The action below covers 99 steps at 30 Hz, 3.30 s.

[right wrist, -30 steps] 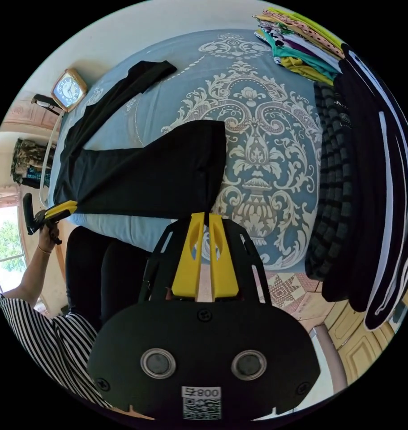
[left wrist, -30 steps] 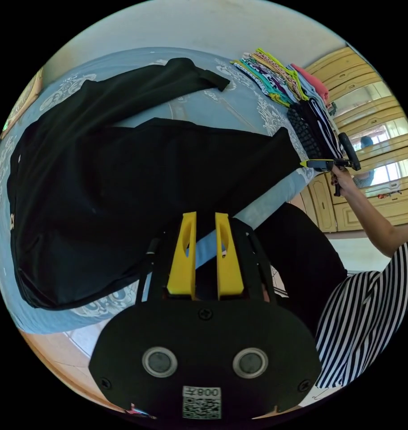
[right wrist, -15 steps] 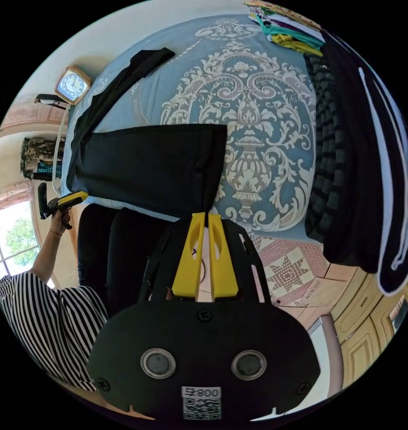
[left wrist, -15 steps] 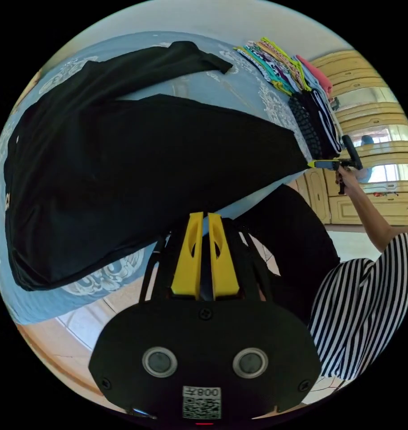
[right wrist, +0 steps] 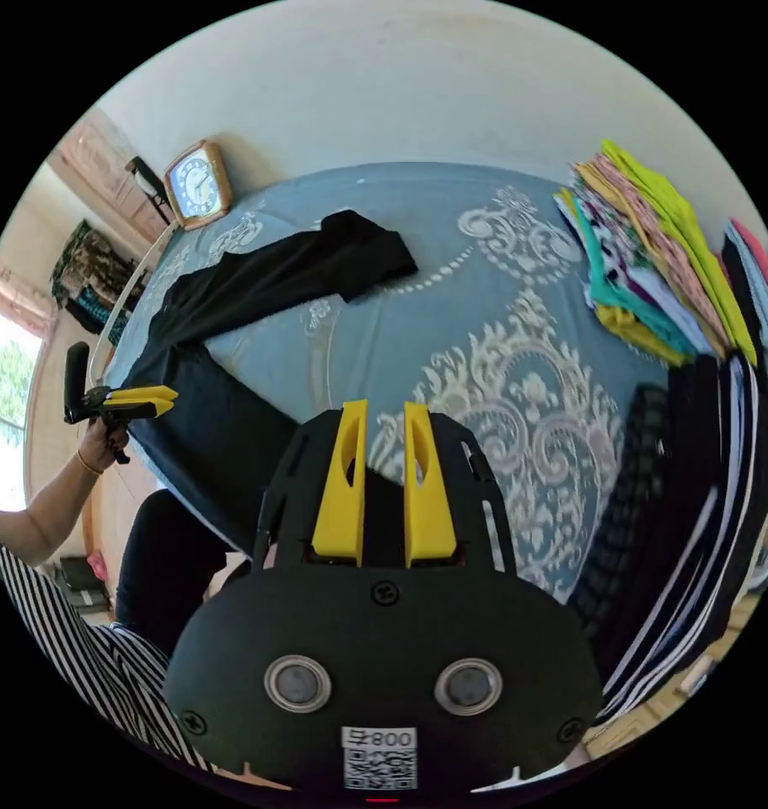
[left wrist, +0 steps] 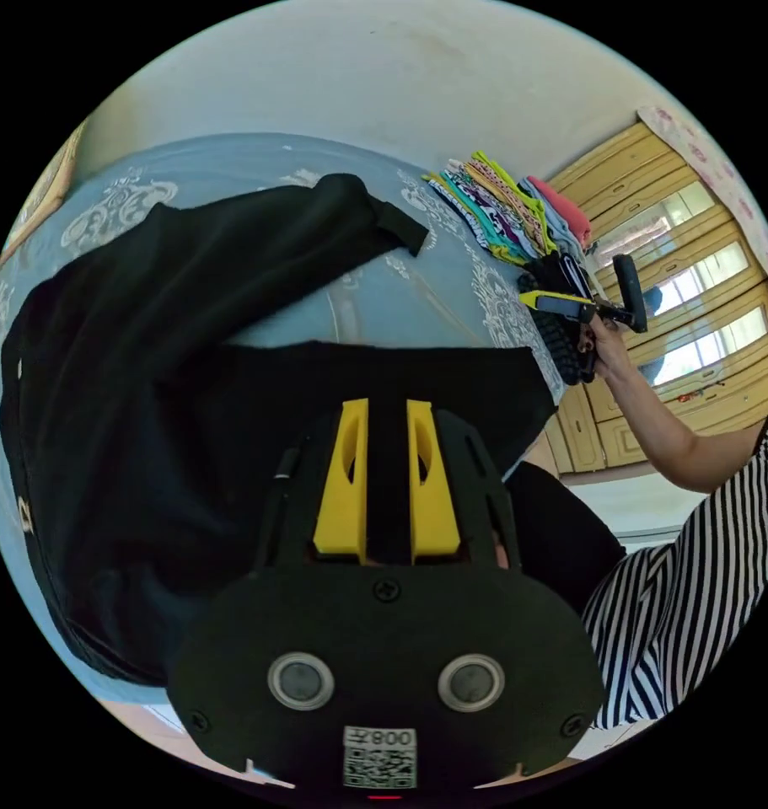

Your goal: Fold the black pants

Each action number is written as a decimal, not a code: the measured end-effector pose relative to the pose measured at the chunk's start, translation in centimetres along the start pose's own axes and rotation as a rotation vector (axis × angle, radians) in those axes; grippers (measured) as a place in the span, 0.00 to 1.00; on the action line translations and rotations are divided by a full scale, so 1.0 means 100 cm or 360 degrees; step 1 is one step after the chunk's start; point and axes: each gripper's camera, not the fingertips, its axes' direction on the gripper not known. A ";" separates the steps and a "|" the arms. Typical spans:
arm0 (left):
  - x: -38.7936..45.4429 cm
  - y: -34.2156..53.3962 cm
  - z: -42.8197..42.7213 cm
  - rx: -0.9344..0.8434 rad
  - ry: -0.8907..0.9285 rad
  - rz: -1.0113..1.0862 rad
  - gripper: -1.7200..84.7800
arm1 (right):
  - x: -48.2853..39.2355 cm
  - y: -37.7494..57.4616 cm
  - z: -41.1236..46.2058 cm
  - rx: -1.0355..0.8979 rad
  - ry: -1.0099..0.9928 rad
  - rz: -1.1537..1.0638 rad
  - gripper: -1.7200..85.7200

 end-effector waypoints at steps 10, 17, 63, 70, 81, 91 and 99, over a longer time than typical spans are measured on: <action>-0.014 -0.092 0.036 0.0074 0.0129 0.0074 0.11 | -0.082 -0.122 0.064 -0.0056 0.0429 -0.0629 0.12; -0.022 -0.116 0.053 0.0087 0.0235 0.0064 0.11 | -0.061 -0.144 0.048 0.0000 0.0369 -0.0556 0.06; -0.057 -0.189 -0.025 0.0240 -0.0015 0.0170 0.11 | 0.156 -0.271 0.042 0.0017 0.0220 0.0242 0.05; -0.146 -0.043 -0.133 0.0299 -0.0532 -0.0440 0.10 | 0.146 -0.271 0.039 -0.0060 0.0308 0.0159 0.03; -0.248 0.026 -0.223 0.0420 -0.0823 -0.0849 0.13 | 0.136 -0.257 0.077 -0.0153 0.0393 0.0237 0.03; -0.319 0.056 -0.256 0.0229 -0.0926 -0.1084 0.09 | 0.117 -0.247 0.113 -0.0158 0.0367 0.0296 0.03; -0.341 0.093 -0.284 0.0200 -0.0987 -0.1055 0.08 | 0.104 -0.233 0.144 -0.0142 0.0294 0.0387 0.03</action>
